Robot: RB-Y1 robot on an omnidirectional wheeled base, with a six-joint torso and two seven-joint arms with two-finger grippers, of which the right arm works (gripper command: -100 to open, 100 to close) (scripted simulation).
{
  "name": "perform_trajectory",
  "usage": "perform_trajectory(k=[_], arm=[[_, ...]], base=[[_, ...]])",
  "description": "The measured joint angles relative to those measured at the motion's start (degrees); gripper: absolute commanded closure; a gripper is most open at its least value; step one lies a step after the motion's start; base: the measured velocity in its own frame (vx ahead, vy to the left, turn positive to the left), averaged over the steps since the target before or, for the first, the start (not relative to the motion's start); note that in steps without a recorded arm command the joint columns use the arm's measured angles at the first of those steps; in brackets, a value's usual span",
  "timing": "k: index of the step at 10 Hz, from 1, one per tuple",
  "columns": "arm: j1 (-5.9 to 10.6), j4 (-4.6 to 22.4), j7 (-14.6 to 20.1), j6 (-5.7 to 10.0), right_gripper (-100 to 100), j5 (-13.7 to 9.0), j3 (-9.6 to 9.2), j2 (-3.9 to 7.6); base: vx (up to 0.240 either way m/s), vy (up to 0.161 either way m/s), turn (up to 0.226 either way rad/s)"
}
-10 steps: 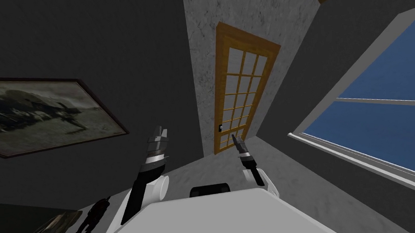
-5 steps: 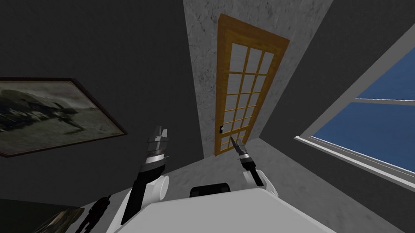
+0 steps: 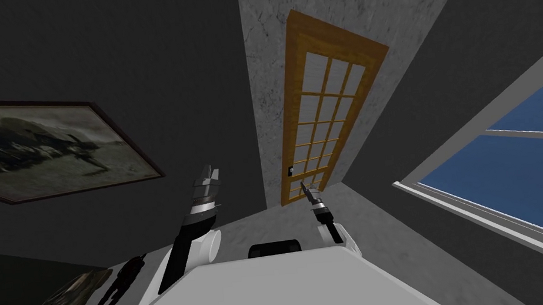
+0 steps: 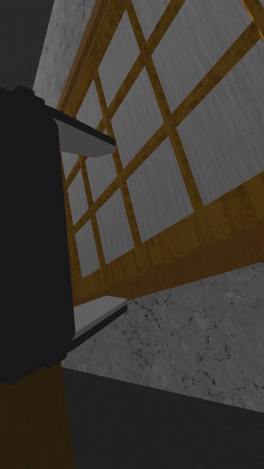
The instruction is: Pull the door open
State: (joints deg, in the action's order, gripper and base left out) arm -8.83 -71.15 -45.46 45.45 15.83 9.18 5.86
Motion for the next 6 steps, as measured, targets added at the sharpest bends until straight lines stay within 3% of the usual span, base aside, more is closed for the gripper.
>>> perform_trajectory(k=[6], arm=[[3.83,11.1,-7.9,2.23,-100,2.8,1.71,0.38]], base=[[0.085,-0.058,0.069]])
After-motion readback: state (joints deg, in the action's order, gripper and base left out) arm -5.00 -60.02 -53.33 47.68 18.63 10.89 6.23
